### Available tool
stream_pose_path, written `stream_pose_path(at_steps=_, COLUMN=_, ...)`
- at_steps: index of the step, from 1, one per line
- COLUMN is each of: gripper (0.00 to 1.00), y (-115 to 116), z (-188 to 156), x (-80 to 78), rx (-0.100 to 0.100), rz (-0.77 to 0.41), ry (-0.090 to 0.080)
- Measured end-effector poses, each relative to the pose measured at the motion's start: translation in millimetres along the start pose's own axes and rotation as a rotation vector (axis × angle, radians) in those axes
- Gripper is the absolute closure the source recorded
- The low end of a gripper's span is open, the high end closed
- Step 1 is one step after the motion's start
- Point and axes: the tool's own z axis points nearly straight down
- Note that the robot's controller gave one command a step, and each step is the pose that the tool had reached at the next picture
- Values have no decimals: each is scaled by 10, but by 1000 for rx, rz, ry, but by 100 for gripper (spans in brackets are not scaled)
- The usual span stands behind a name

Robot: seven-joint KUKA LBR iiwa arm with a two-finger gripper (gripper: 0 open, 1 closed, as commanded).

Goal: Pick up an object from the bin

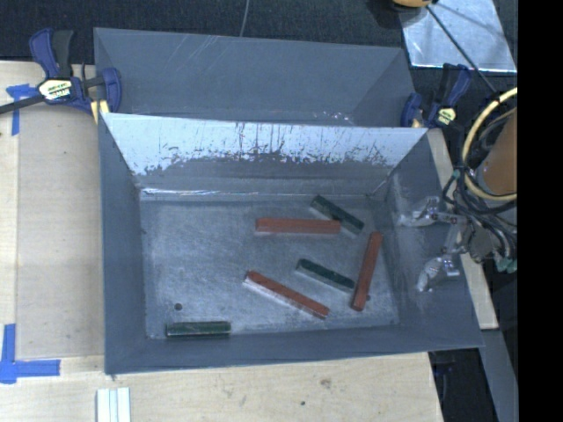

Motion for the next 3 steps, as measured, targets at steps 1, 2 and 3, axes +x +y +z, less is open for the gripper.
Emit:
stream_pose_path(at_steps=1, gripper=0, y=-29, z=433, x=-149, rx=0, rz=-163, ry=-2)
stream_pose_path(at_steps=2, gripper=0, y=789, z=581, x=-222, rx=-1, rz=-207, ry=1)
stream_pose_path(at_steps=3, gripper=0, y=758, z=1154, x=-421, rx=-1, rz=-182, ry=4)
